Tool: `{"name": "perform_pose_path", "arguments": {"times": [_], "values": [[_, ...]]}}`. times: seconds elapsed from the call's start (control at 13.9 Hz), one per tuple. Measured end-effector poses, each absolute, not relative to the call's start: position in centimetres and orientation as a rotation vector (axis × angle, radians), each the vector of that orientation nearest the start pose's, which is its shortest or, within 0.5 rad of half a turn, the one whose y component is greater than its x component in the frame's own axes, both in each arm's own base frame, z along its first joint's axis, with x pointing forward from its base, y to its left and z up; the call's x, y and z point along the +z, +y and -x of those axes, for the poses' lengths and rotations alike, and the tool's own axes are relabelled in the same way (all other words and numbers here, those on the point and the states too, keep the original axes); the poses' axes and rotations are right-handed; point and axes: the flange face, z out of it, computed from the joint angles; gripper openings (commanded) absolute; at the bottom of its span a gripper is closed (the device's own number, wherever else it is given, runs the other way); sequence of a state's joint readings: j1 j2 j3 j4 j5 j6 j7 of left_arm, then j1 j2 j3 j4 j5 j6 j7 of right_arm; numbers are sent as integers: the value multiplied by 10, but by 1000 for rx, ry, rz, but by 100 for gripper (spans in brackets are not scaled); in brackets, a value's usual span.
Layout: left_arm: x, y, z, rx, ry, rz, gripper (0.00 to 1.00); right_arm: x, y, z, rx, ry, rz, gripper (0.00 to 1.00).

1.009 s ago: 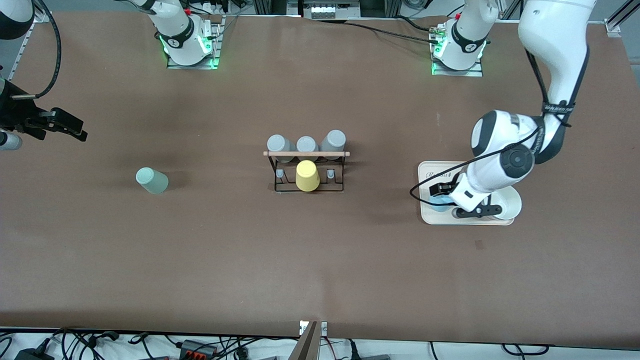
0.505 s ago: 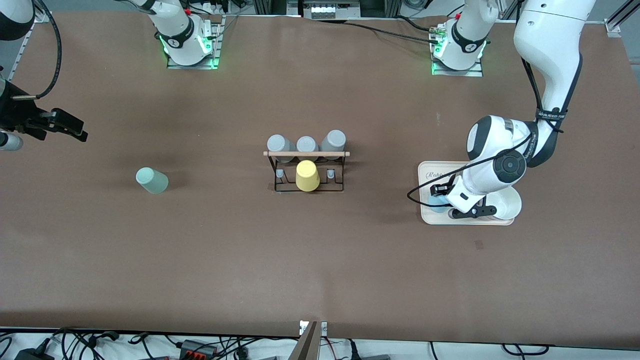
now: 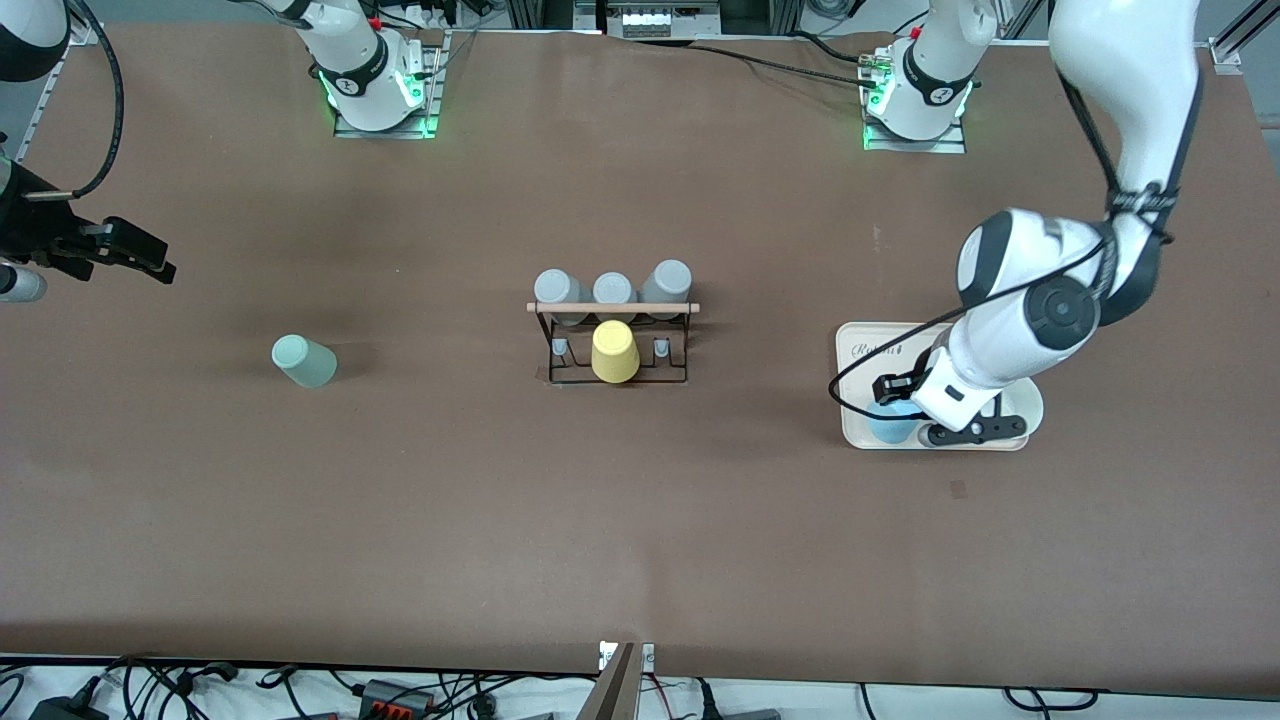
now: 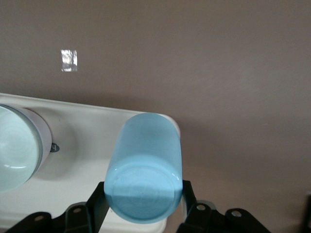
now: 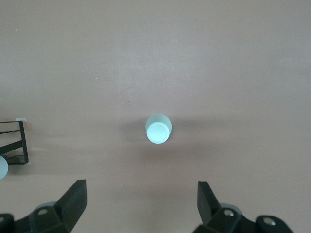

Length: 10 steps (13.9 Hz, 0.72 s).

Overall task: Hang scattered cups on rack with three cups
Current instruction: 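Close the left gripper on the light blue cup and lift it, then carry the blue cup with the left gripper onto the rack beside the yellow cup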

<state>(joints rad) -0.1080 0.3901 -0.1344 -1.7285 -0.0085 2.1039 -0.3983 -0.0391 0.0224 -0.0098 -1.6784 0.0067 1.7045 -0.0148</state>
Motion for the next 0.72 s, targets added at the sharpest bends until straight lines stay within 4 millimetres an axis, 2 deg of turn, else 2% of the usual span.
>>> {"name": "perform_pose_path", "arguments": {"times": [0.14,0.29,0.58,0.72], "values": [[405,-189,-638,24,-335,3181,42,572,-27,-569,-5,55,3135,100],[428,-233,-630,7,-420,3179,42,572,-27,-569,-3,55,3135,100],[442,-329,-603,-17,-622,3177,42,571,-27,-568,3,54,3135,100],[436,-378,-586,0,-702,3167,42,571,-27,-568,5,53,3135,100]]}}
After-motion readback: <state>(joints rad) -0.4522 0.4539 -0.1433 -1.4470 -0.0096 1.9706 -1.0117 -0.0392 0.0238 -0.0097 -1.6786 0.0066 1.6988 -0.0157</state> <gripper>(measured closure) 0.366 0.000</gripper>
